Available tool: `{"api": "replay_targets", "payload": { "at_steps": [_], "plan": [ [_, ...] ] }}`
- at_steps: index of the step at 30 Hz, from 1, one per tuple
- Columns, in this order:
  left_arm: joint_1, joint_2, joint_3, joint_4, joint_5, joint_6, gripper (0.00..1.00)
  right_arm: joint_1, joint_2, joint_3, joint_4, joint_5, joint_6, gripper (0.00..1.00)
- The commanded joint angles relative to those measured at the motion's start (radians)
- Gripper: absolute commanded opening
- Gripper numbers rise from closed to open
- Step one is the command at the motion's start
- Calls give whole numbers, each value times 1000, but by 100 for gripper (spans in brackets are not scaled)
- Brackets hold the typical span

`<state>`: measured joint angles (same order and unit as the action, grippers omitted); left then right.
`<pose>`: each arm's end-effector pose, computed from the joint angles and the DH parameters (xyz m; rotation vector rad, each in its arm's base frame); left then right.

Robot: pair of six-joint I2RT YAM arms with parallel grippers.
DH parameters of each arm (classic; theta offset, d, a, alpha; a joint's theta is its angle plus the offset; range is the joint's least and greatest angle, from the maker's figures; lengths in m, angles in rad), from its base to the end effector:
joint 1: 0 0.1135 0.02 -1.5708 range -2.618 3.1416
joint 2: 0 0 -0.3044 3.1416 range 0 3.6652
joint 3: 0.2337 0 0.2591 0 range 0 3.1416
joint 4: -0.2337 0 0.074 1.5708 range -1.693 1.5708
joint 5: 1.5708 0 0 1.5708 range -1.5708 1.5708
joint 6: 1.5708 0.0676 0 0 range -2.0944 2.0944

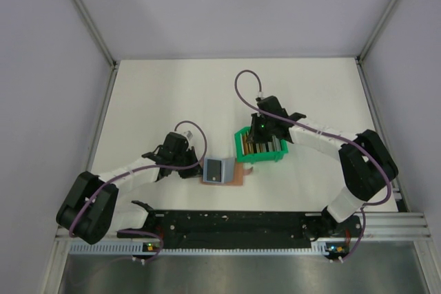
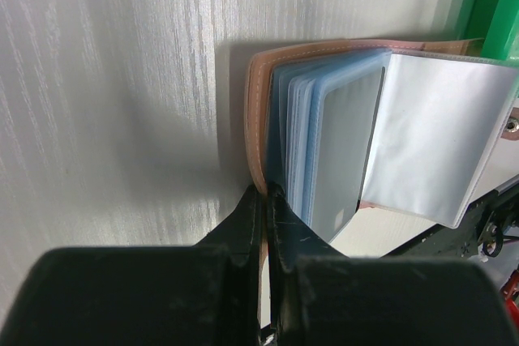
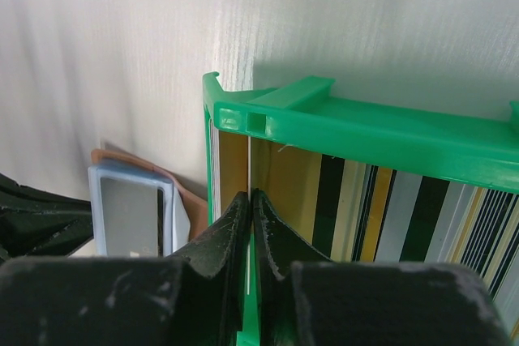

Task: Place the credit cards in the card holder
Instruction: Pick up the credit card from the storage box.

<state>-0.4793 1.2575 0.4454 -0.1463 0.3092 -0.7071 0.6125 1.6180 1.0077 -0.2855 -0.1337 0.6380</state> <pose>0.1881 -0.1210 0.1482 -0.1737 2.6820 -0.8213 0.2922 0.2163 0.2122 -0.0278 2.5894 0.6723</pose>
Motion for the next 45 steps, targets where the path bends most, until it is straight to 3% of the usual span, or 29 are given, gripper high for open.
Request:
{"api": "replay_targets", "payload": {
  "at_steps": [1, 27, 36, 45],
  "plan": [
    [-4, 20, 3, -13, -10, 17, 0, -3, -33, 8, 9, 23, -15, 4],
    [-4, 20, 3, -9, -5, 20, 0, 4, 37, 61, -50, 78, -55, 0],
    [-4, 17, -5, -10, -9, 23, 0, 21, 97, 89, -52, 78, -54, 5],
    [-4, 16, -4, -12, -9, 21, 0, 29, 28, 89, -53, 97, -61, 0]
  ]
}}
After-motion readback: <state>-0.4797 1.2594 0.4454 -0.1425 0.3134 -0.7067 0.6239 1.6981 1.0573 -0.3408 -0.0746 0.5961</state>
